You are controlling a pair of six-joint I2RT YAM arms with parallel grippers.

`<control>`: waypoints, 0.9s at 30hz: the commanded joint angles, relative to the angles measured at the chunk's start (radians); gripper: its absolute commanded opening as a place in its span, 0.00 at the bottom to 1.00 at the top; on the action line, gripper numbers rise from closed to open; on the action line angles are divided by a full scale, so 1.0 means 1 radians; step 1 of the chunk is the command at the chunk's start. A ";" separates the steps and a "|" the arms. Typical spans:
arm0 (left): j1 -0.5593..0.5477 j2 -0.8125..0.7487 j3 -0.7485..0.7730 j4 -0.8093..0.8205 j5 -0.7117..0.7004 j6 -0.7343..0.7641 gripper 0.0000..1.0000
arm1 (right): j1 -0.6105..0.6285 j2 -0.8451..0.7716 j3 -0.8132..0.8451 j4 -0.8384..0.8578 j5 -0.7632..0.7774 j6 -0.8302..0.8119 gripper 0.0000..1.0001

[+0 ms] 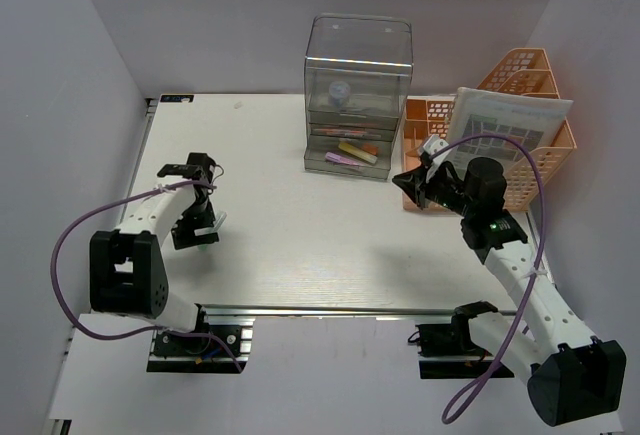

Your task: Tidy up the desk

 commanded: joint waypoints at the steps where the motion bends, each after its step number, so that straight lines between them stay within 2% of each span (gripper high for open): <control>1: 0.018 0.004 0.026 -0.018 -0.014 -0.260 0.98 | -0.018 -0.017 -0.012 0.048 -0.033 0.014 0.12; 9: 0.052 0.067 -0.002 -0.012 0.035 -0.237 0.98 | -0.041 -0.019 -0.015 0.050 -0.041 0.017 0.12; 20: 0.083 0.169 0.035 0.014 0.078 -0.199 0.96 | -0.068 -0.005 -0.018 0.048 -0.056 0.019 0.12; 27: 0.092 0.206 0.020 0.074 0.085 -0.180 0.85 | -0.085 -0.002 -0.018 0.047 -0.076 0.025 0.12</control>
